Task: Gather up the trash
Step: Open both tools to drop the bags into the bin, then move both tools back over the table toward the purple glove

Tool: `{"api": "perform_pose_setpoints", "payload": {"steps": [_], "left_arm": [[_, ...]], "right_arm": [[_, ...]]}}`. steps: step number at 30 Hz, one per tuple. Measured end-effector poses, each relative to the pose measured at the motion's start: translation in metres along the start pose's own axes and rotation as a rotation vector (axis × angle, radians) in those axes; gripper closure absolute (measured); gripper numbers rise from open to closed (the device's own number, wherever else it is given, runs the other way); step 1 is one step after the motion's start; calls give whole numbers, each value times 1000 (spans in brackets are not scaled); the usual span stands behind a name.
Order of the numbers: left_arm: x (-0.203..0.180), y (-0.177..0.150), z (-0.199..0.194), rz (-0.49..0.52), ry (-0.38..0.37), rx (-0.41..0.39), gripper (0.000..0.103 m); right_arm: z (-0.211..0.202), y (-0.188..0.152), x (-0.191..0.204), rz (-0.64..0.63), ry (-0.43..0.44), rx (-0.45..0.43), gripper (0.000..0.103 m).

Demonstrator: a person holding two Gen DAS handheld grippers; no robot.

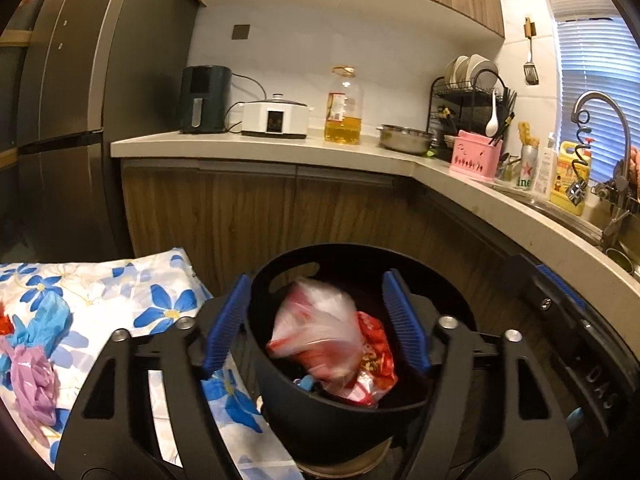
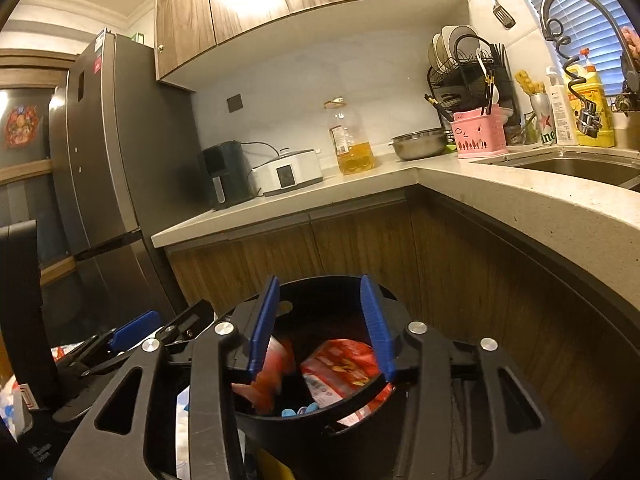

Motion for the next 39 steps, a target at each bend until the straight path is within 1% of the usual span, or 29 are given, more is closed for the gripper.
{"api": "perform_pose_setpoints", "payload": {"steps": [2,5,7,9,11,14,18,20,32,39], "left_arm": [[6,-1,-2,-18,8,7,26],[17,-4,-10,-45,30,5,19],[24,-7,-17,-56,54,5,17],[30,-9,-24,-69,75,8,16],[37,-11,-34,-84,98,5,13],[44,-14,-49,-88,139,-1,12],[53,-19,-69,-93,199,5,12],[56,-22,-78,-94,217,4,12],[81,-32,-135,-122,277,-32,12],[105,-38,-163,-147,310,-45,12]], "right_arm": [[-1,-1,0,-3,-1,4,56],[-4,-2,3,-15,-8,8,50],[-6,-3,4,-20,-7,11,47],[-9,-4,7,-25,-8,19,42],[-12,-5,9,-31,-9,23,38],[-18,-8,14,-43,-7,28,31],[-29,-13,23,-56,1,26,28],[-35,-14,28,-60,4,27,26],[-67,-28,61,-98,34,34,24],[-80,-36,87,-116,63,32,24]]}}
Point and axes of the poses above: each gripper's, at about its wrist camera, not at the fingertips, and z roughly the way its jaws point, x to its left, y to its top, the point moved 2 cm from there along z, roughly the way its jaws point, and after that the axes turned 1 degree about x, right-handed, at the moved point
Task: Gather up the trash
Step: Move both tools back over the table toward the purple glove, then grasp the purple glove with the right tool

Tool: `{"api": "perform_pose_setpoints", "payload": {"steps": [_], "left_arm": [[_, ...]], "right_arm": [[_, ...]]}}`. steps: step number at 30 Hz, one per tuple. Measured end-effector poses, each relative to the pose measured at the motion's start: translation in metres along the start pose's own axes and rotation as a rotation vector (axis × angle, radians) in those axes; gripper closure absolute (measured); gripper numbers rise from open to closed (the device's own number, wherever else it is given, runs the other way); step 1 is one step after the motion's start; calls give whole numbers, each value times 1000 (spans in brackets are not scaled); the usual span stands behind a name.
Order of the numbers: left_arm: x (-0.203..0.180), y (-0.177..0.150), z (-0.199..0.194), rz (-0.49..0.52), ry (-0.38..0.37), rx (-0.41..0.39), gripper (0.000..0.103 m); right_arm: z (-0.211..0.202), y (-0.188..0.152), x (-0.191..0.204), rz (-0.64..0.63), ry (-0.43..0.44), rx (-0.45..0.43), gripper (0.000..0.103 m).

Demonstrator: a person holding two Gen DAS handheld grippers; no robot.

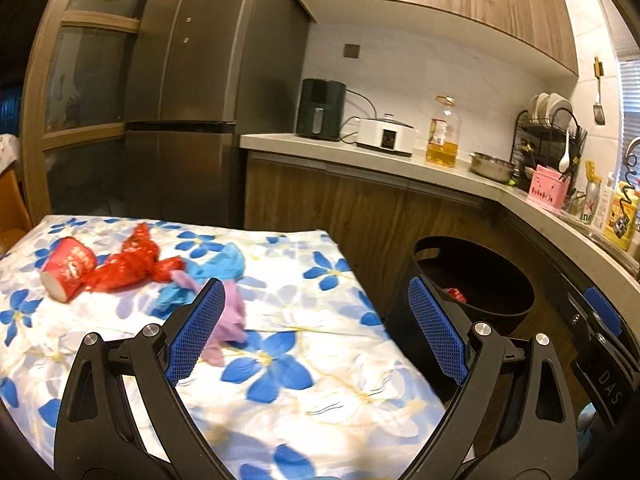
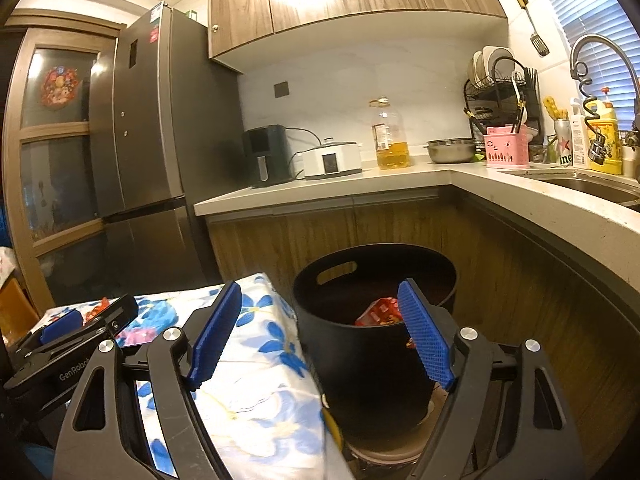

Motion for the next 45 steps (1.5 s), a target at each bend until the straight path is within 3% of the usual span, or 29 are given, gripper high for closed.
{"api": "perform_pose_setpoints", "payload": {"steps": [8,22,41,45], "left_arm": [[37,-6,-17,-22,49,-12,12],[127,-26,-31,-113,193,-9,12],[171,-21,-1,-133,252,-14,12],[175,-21,6,-129,251,-6,12]], "right_arm": [[-3,-9,32,-13,39,10,25],[26,-45,103,-72,171,119,27],[113,-81,192,-105,284,296,39],[127,-89,200,-120,288,353,49]]}}
Point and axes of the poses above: each gripper's, at about its wrist camera, not at the fingertips, and z roughly the way its jaws point, x to its left, y to its top, the point moved 2 cm from there along z, roughly the way its jaws point, and after that the axes turned 1 degree about x, right-handed, at the moved point
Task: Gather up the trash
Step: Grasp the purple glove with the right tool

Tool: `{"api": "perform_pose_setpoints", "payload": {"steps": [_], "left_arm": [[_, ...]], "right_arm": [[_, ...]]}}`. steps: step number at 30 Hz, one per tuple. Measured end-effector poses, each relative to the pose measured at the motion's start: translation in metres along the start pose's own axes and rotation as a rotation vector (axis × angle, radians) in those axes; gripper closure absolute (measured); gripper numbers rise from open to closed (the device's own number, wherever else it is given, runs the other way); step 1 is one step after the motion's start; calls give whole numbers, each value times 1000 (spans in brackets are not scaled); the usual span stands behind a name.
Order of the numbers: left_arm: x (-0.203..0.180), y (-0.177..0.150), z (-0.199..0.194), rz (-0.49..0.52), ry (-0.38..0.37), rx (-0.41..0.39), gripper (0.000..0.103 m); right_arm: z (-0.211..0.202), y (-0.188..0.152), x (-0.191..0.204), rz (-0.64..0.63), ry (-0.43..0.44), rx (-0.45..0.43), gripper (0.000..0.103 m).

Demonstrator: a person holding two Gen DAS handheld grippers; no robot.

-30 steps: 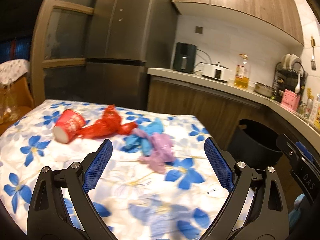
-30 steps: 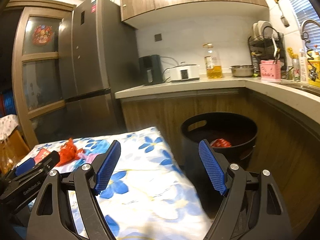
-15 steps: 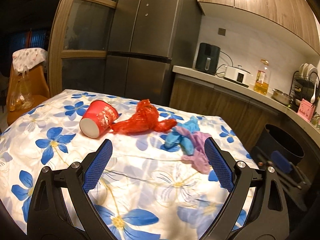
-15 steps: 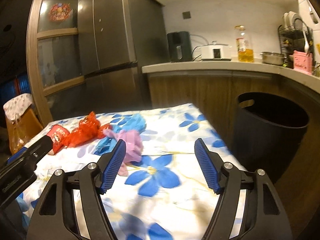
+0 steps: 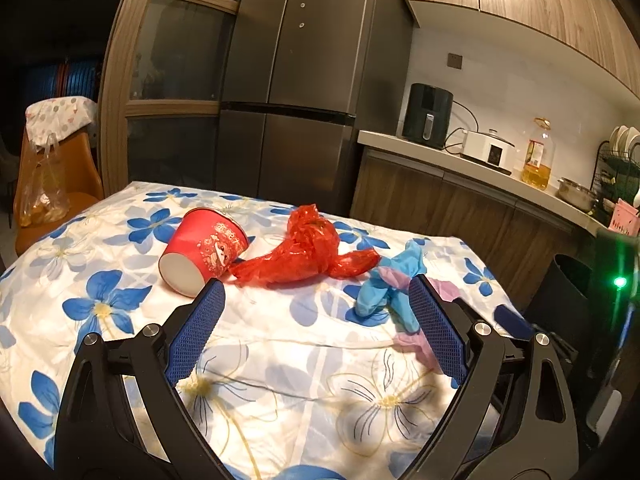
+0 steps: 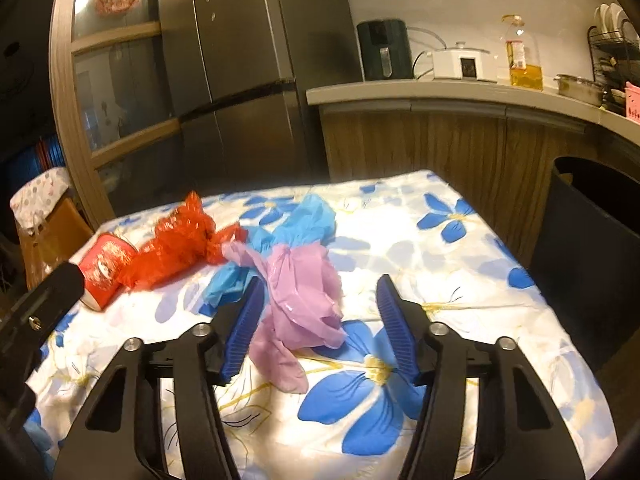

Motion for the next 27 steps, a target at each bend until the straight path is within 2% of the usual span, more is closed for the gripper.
{"api": "perform_pose_setpoints", "payload": {"steps": [1,4,6,9,19,27], "left_arm": [[0,0,2,-1,0,2,12],[0,0,5,-5,-3,6,12],[-1,0,7,-1,-5,11,12],[-6,-3,10,10,-11,21,12],[-33,-9,34,19,-66,68,12],[-65,-10,66,66,-65,91,13]], "right_arm": [[4,-1,0,-2,-1,17,51],[12,-2,-1,3,4,56,66],[15,-3,-2,8,20,70,83],[12,-2,-5,21,38,61,97],[-54,15,-31,43,-19,-135,100],[-93,24,-53,75,-17,-211,100]]}}
Point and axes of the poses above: each gripper's, at about its wrist camera, not at the fingertips, and z roughly the way its jaws point, x to its left, y to its top, the point moved 2 cm from there along z, roughly the way its jaws point, and after that the axes turned 1 degree about x, right-handed, at the moved point
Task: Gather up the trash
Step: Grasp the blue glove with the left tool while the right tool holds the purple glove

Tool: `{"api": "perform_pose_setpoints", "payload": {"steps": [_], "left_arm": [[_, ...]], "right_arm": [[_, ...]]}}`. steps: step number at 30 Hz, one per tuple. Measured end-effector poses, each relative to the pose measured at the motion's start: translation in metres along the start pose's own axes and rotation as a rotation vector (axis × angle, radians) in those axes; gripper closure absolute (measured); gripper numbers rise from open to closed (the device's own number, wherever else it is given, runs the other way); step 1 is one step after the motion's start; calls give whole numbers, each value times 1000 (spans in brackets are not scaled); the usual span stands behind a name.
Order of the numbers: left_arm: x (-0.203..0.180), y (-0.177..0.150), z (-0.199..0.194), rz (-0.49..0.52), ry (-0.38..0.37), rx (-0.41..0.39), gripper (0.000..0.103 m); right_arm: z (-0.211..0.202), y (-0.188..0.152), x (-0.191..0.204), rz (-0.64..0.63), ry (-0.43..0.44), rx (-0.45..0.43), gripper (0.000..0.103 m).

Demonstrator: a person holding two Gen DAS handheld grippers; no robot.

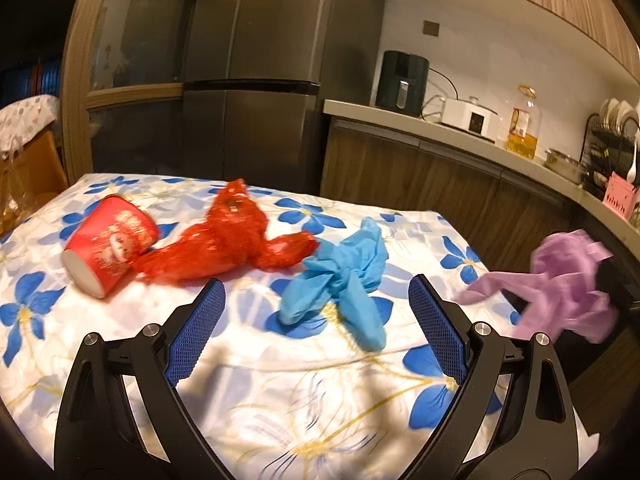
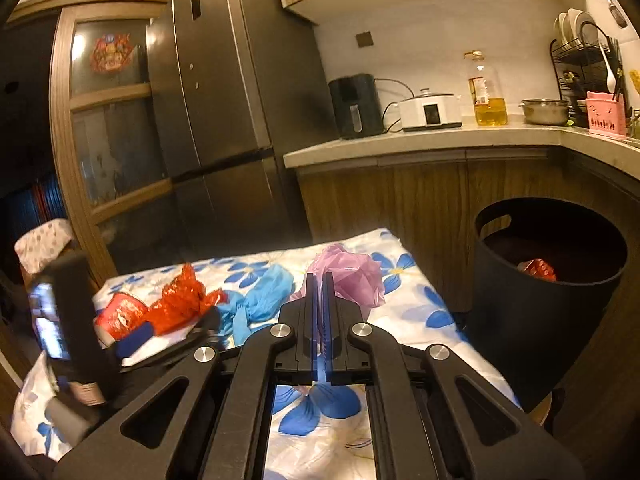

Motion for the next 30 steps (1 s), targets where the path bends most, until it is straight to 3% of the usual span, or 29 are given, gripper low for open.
{"api": "perform_pose_setpoints", "payload": {"steps": [4,9,12,17,20,30], "left_arm": [[-9,0,16,24,14,29,20],[-9,-5,37,25,31,105,39],[-6,-8,45,10,30,146,54],[-1,-12,52,-12,21,187,86],[2,-13,53,-26,11,196,96],[8,-9,27,-63,-38,145,103]], "right_arm": [[-10,7,-6,-1,-2,-26,100],[-17,12,-12,7,-7,-40,100],[-18,12,-12,5,-13,-44,100],[-19,12,-12,2,-18,-42,100],[-22,12,-10,1,-22,-46,100],[-29,16,-10,0,-21,-55,100]]}}
Point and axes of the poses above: each gripper's, at about its wrist camera, not at the fingertips, and z roughly the way its jaws point, x to its left, y to its top, the point moved 2 cm from there along z, roughly the way its jaws point, and after that the axes turned 1 degree about x, right-handed, at the moved point
